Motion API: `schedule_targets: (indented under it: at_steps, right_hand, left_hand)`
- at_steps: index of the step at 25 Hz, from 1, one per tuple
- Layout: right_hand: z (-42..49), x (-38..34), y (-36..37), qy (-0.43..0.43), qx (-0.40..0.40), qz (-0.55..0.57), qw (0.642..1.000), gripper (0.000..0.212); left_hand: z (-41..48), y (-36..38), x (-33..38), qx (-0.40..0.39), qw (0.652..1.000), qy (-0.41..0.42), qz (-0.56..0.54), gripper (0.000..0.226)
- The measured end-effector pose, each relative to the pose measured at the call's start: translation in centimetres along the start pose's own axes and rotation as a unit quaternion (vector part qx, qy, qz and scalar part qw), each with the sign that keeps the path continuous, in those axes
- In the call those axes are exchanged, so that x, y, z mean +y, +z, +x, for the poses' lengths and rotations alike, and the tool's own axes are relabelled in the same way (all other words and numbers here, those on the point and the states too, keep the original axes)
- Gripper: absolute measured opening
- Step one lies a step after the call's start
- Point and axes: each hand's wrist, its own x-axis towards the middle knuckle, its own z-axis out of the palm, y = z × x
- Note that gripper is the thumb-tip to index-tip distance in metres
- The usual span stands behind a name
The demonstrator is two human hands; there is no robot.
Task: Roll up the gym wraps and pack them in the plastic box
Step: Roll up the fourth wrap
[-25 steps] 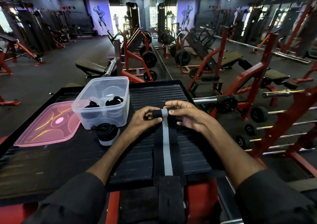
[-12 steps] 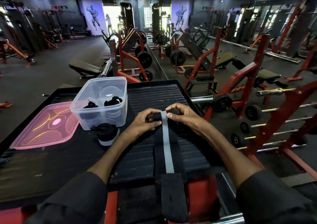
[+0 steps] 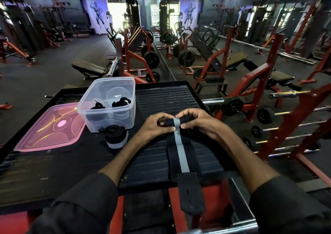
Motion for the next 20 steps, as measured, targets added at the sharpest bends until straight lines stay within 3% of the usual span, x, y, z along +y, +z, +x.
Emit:
schedule_targets:
  at_steps: [3,6,8,10,13,15,20]
  right_hand:
    - [0.0,-0.5,0.1,0.079,0.013,0.079,0.994,0.030]
    - [0.0,0.1,0.2,0.103,-0.006,-0.038,0.994,0.029]
    - [-0.2,0.5,0.3,0.085,-0.027,-0.069,0.994,0.032]
    - [-0.7,0.3,0.5,0.052,0.001,-0.049,0.997,0.033]
    - [-1.4,-0.1,0.9,0.001,0.022,-0.026,0.999,0.035]
    - [-1.4,0.0,0.9,-0.026,0.023,-0.021,0.999,0.037]
    - [-1.5,0.1,0.7,-0.071,0.026,-0.017,0.997,0.041]
  left_hand:
    - [-0.2,0.1,0.2,0.017,0.999,0.025,0.011,0.040]
    - [-0.4,0.3,0.3,0.038,0.998,0.046,0.024,0.041]
    - [-0.5,0.6,0.4,0.042,0.997,0.061,0.038,0.043]
    - [-0.5,0.5,0.4,0.023,0.999,0.042,0.009,0.043]
    - [-0.9,0.0,1.4,-0.055,0.989,-0.063,-0.119,0.035]
    - [-1.0,-0.3,1.5,-0.060,0.980,-0.104,-0.158,0.037]
    - [-1.0,0.3,1.3,-0.068,0.991,-0.080,-0.088,0.039]
